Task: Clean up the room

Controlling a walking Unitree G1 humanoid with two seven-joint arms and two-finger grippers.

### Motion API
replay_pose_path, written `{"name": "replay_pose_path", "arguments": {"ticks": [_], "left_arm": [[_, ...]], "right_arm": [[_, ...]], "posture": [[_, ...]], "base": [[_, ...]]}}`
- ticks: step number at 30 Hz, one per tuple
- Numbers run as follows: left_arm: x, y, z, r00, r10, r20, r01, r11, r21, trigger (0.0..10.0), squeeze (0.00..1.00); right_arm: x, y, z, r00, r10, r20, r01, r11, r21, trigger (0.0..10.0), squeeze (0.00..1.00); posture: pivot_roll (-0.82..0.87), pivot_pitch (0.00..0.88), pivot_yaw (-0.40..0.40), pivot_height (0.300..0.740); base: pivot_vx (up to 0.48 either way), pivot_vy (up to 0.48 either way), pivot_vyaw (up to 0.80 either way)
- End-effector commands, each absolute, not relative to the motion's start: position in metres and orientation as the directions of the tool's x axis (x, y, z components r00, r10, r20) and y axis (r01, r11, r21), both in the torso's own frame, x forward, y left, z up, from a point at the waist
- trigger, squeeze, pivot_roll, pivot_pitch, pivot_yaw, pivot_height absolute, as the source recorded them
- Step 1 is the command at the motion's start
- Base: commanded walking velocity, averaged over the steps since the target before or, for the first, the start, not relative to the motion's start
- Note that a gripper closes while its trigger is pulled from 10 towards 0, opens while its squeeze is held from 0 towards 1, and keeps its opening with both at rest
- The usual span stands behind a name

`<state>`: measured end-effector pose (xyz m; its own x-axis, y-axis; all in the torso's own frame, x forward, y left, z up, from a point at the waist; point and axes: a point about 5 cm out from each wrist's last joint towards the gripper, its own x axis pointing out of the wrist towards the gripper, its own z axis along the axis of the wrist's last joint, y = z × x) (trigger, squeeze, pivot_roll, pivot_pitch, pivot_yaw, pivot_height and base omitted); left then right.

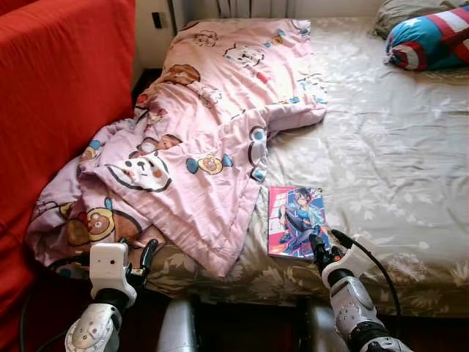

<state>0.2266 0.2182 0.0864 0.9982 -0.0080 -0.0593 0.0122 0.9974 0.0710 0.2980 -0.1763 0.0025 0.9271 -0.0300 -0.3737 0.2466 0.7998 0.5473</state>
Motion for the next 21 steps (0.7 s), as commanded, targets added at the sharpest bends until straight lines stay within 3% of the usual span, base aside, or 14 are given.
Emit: {"name": "replay_pose_path", "arguments": {"ticks": [1, 7, 14, 16, 21], "left_arm": [[0.2219, 0.2242, 0.0869, 0.997, 0.007, -0.075, -0.001, 0.997, 0.082, 10.0, 0.0], [0.2194, 0.2275, 0.0886, 0.997, 0.013, -0.08, -0.005, 0.996, 0.09, 10.0, 0.0], [0.2194, 0.2288, 0.0915, 0.997, 0.007, -0.081, 0.001, 0.995, 0.104, 10.0, 0.0], [0.2193, 0.2298, 0.093, 0.997, 0.006, -0.082, 0.004, 0.993, 0.114, 10.0, 0.0], [0.2168, 0.2313, 0.0933, 0.996, 0.005, -0.092, 0.006, 0.992, 0.125, 10.0, 0.0]], "right_arm": [[0.2937, -0.1778, -0.0027, 0.917, -0.029, -0.398, 0.275, 0.768, 0.579, 10.0, 0.0], [0.2931, -0.1827, -0.003, 0.919, -0.051, -0.39, 0.312, 0.698, 0.644, 10.0, 0.0], [0.2924, -0.1862, -0.0037, 0.916, -0.064, -0.397, 0.331, 0.679, 0.655, 10.0, 0.0], [0.2921, -0.1856, -0.0043, 0.922, -0.042, -0.385, 0.326, 0.621, 0.713, 10.0, 0.0], [0.2913, -0.1805, -0.0055, 0.927, 0.005, -0.376, 0.293, 0.617, 0.731, 10.0, 0.0]], "posture": [[0.22, 0.172, 0.059, 0.578], [0.22, 0.178, 0.07, 0.578], [0.23, 0.183, 0.08, 0.578], [0.23, 0.184, 0.082, 0.578], [0.24, 0.191, 0.084, 0.578]], "base": [[0.0, 0.0, 0.0], [0.0, 0.0, 0.0], [0.0, 0.0, 0.0], [0.0, 0.0, 0.0], [0.0, 0.0, 0.0]]}}
